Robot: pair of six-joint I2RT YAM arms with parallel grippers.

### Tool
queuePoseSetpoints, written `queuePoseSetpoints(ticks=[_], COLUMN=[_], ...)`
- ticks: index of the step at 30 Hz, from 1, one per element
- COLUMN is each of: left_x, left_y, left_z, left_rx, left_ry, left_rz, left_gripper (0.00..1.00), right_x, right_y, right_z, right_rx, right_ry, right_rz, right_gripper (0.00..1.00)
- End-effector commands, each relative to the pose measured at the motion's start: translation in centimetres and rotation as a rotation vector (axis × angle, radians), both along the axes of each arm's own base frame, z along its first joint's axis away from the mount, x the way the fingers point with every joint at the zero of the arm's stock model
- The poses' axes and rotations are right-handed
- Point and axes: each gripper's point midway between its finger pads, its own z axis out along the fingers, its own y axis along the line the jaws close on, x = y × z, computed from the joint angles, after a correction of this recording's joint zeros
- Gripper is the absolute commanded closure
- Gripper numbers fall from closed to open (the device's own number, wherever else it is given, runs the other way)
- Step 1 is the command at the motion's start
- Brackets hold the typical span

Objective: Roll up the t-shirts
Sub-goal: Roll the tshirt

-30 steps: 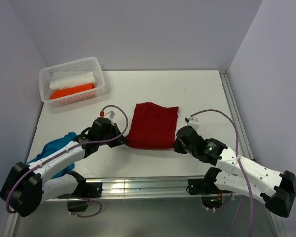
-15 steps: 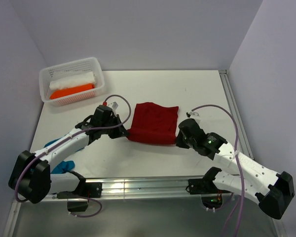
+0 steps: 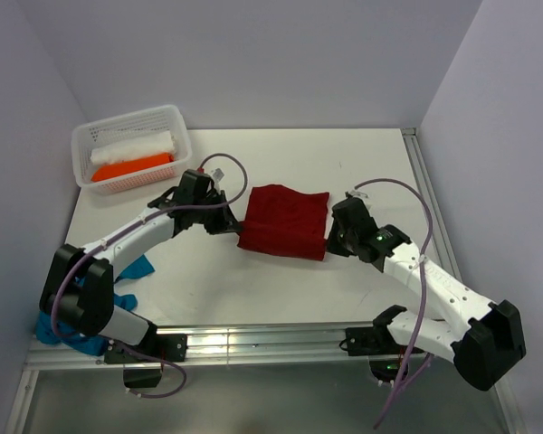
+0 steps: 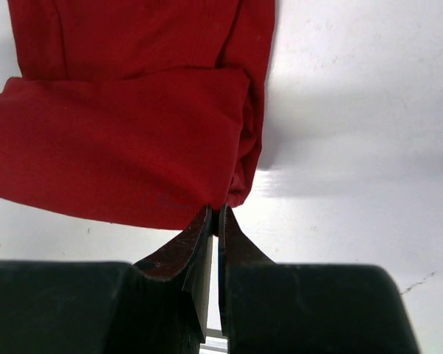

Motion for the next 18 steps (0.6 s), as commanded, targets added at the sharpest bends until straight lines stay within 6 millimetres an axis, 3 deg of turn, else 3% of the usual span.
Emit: queuePoseSetpoints(ticks=[1,6,7,12,15,18], left_x=[2.5,4.4,5.0,7.8,9.2,9.8], left_y=[0.1,0.0,0.0,0.2,0.2,0.1], left_z=[1.6,-0.5,-0.4,-3.7,-5.3,-6.9], left_rx=[0.02,0.032,0.033,0.077,0.111,0.126], left_ry=[-0.064,-0.015,-0.023,0.036,0.06,0.078], left_rz=[-0.003,0.005,0.009,0.019,0.025,0.027], left_gripper=[1.0,1.0,1.0,1.0,1.0,1.0], right_x=[2.4,5.0,5.5,8.4,9.5,9.3], right_y=[-0.8,-1.9,-2.1,-3.2,-3.3,-3.1], right_z=[1.7,1.1,0.3,-2.7,-5.0,-7.3], right_rx=[-0.041,-0.065,-0.078,-0.106,-0.132,-0.144], right_ry=[-0.052,-0.041,-0.018,0.049,0.113,0.171], right_rz=[-0.01,-0.056,-0.064,-0.118,-0.123,-0.112], right_gripper=[1.0,1.0,1.0,1.0,1.0,1.0])
